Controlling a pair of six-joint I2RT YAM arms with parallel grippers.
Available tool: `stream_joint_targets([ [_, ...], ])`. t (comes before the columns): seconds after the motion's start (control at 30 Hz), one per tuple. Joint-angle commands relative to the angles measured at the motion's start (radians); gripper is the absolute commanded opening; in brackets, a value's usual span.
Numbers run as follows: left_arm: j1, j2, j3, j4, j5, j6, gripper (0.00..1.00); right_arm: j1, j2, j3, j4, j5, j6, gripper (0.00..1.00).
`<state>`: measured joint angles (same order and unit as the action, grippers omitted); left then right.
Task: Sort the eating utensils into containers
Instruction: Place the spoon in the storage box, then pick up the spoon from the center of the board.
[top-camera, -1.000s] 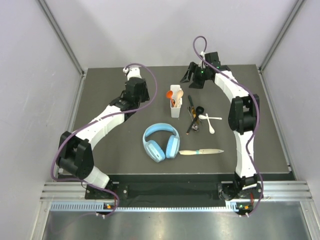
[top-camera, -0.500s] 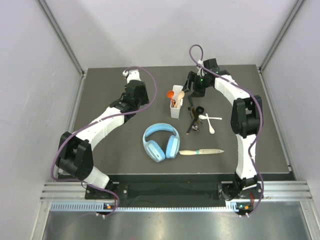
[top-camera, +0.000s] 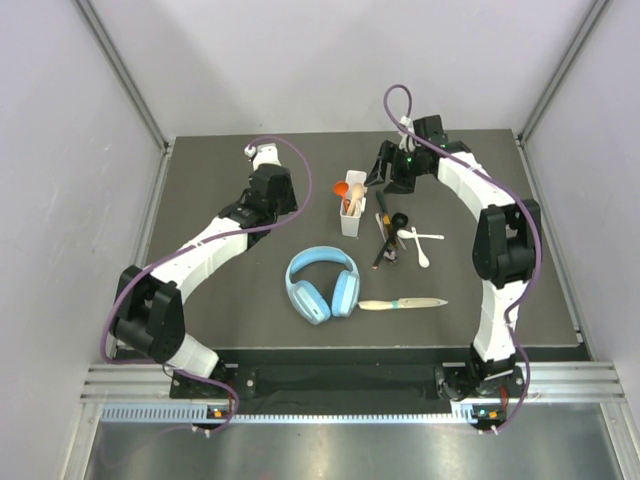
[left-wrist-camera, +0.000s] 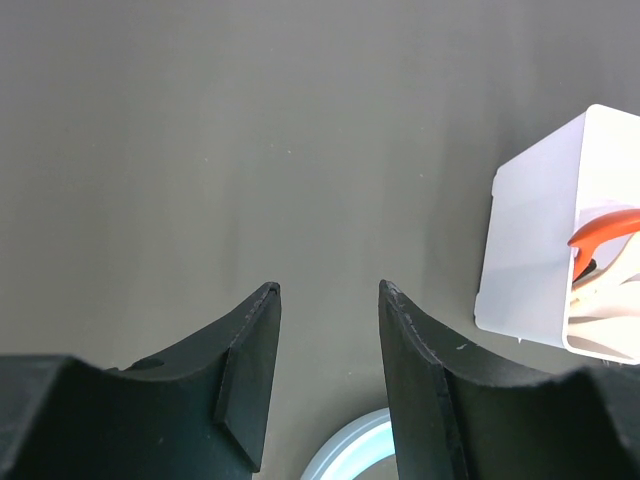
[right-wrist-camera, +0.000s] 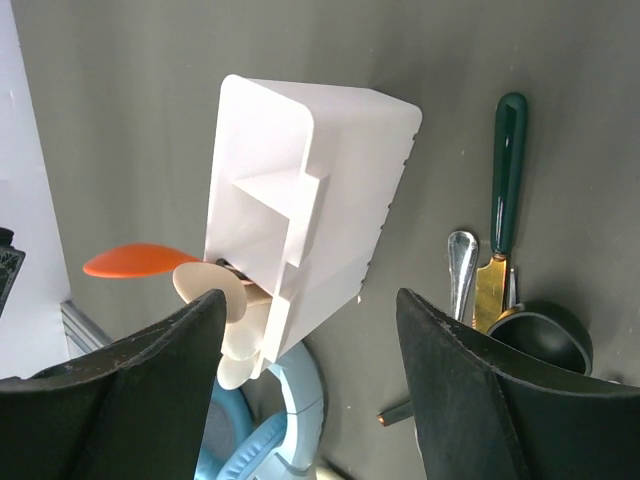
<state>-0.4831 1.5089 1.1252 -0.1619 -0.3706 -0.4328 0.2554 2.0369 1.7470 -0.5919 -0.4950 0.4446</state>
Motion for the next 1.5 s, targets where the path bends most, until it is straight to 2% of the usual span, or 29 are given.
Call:
stream_joint_targets([
  [0.0,0.003,-0.013,-0.001,0.027,0.013,-0.014,0.49,0.022,-0.053,0.003,0.012,-0.02,-0.018,0.69],
  [0.43,0.003,-0.003,-0.013,0.033,0.012,-0.015,0.49,0.059,-0.07,-0.003,-0.034,-0.01,-0.041,0.69],
  [0.6,0.005,0.008,-0.01,0.03,0.016,-0.014,0.49,0.064,-0.127,-0.026,-0.036,0.03,-0.027,0.7],
  [0.7,0.014,0.039,0.008,0.001,0.068,-0.017,0.51,0.05,-0.173,-0.037,-0.028,0.081,-0.008,0.7],
  [0.77,0.02,0.075,0.033,-0.053,0.105,-0.029,0.57,0.036,-0.204,-0.037,-0.048,0.133,0.005,0.7],
  [0.93,0.041,0.122,0.061,-0.142,0.144,-0.079,0.58,-0.019,-0.259,-0.04,-0.176,0.239,-0.006,0.73],
  [1.0,0.052,0.117,0.056,-0.137,0.156,-0.081,0.58,-0.034,-0.27,-0.072,-0.254,0.303,-0.058,0.73],
  [1.13,0.08,0.134,0.099,-0.178,0.167,-0.084,0.57,-0.038,-0.296,-0.193,-0.296,0.421,-0.145,0.73],
  [1.27,0.104,0.162,0.142,-0.225,0.171,-0.07,0.57,-0.036,-0.333,-0.334,-0.26,0.437,-0.185,0.73],
  [1.47,0.107,0.182,0.17,-0.263,0.196,-0.086,0.56,-0.034,-0.31,-0.4,-0.221,0.457,-0.204,0.74],
])
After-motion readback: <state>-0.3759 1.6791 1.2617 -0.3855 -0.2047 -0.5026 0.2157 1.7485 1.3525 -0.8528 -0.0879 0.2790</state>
